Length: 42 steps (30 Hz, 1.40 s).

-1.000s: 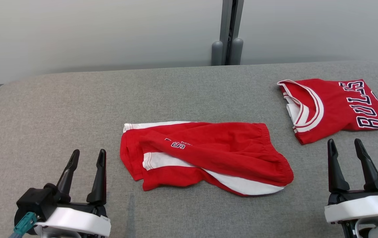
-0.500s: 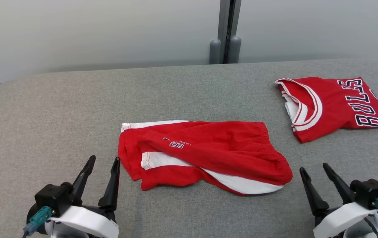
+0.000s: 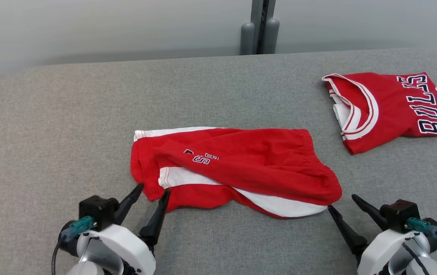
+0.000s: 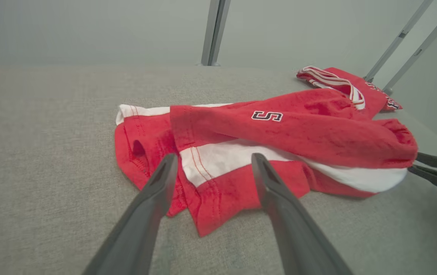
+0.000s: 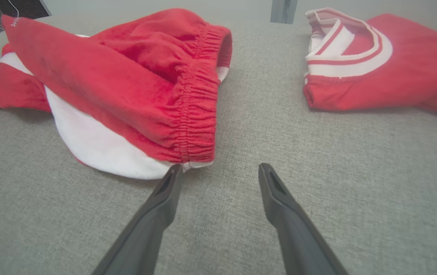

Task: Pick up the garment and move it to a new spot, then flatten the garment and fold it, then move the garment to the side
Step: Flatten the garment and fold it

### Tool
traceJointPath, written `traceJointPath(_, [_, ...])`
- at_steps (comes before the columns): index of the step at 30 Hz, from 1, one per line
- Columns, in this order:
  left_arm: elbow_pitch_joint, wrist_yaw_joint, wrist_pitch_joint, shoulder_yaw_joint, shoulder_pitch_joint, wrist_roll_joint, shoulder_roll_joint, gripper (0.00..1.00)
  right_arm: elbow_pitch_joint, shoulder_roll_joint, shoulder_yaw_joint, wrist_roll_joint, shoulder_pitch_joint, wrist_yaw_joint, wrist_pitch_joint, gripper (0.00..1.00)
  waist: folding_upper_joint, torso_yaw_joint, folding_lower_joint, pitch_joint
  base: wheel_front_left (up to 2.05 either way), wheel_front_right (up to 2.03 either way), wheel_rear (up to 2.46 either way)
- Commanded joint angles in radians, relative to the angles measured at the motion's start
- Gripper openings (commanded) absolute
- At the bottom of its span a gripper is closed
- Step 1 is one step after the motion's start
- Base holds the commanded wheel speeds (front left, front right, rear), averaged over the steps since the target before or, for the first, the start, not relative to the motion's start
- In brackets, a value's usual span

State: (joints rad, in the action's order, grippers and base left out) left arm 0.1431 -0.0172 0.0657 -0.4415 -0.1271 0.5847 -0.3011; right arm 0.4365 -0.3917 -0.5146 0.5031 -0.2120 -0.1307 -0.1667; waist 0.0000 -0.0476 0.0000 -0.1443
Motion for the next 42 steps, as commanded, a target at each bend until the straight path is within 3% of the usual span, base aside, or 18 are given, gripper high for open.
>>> traceJointPath(1, [0.024,0.022,-0.032,-0.016,-0.036,0.009,-0.001,1.00,0.018,-0.013,-0.032,0.012,-0.035,0.000,-0.013,1.00,0.0000,0.002,0.0000,-0.018,0.00,0.00,0.00])
traceJointPath(3, [0.070,0.052,-0.078,-0.041,-0.082,0.016,0.008,1.00,0.045,-0.020,-0.080,0.022,-0.078,0.000,-0.023,1.00,0.0000,0.004,0.0000,-0.037,0.00,0.00,0.00])
traceJointPath(9, [0.202,0.077,-0.151,-0.067,-0.178,0.024,0.020,1.00,0.087,-0.023,-0.166,0.052,-0.146,0.000,-0.048,1.00,0.0000,0.000,0.0000,-0.064,0.00,0.00,0.00])
traceJointPath(22, [0.315,0.115,-0.153,-0.081,-0.247,0.067,0.049,1.00,0.112,-0.028,-0.291,0.115,-0.204,0.000,-0.089,1.00,0.0000,-0.013,0.0000,-0.070,0.00,0.00,0.00])
traceJointPath(23, [0.315,0.116,-0.149,-0.082,-0.250,0.072,0.051,0.93,0.111,-0.029,-0.296,0.119,-0.207,0.000,-0.091,0.98,0.0000,-0.012,0.0000,-0.068,0.00,0.00,0.00])
traceJointPath(24, [0.313,0.119,-0.147,-0.082,-0.251,0.074,0.054,0.64,0.110,-0.031,-0.302,0.124,-0.211,0.000,-0.093,0.80,0.0000,-0.011,0.0000,-0.066,0.00,0.00,0.00])
traceJointPath(25, [0.311,0.121,-0.146,-0.082,-0.250,0.079,0.056,0.42,0.111,-0.034,-0.308,0.129,-0.211,0.000,-0.094,0.49,0.0000,-0.010,0.0000,-0.064,0.00,0.00,0.00])
traceJointPath(27, [0.307,0.124,-0.150,-0.085,-0.245,0.088,0.058,0.02,0.111,-0.037,-0.320,0.139,-0.210,0.000,-0.094,0.27,0.0000,-0.008,0.0000,-0.059,0.00,0.00,0.00])
traceJointPath(30, [0.302,0.129,-0.151,-0.090,-0.238,0.099,0.058,0.00,0.112,-0.042,-0.334,0.152,-0.211,0.000,-0.097,0.00,0.0000,-0.005,0.0000,-0.052,0.00,0.00,0.00])
traceJointPath(42, [0.235,0.125,-0.140,-0.074,-0.189,0.131,0.025,0.00,0.071,-0.074,-0.320,0.188,-0.210,0.000,-0.099,0.00,0.0000,0.000,0.0000,-0.008,0.00,0.00,0.00])
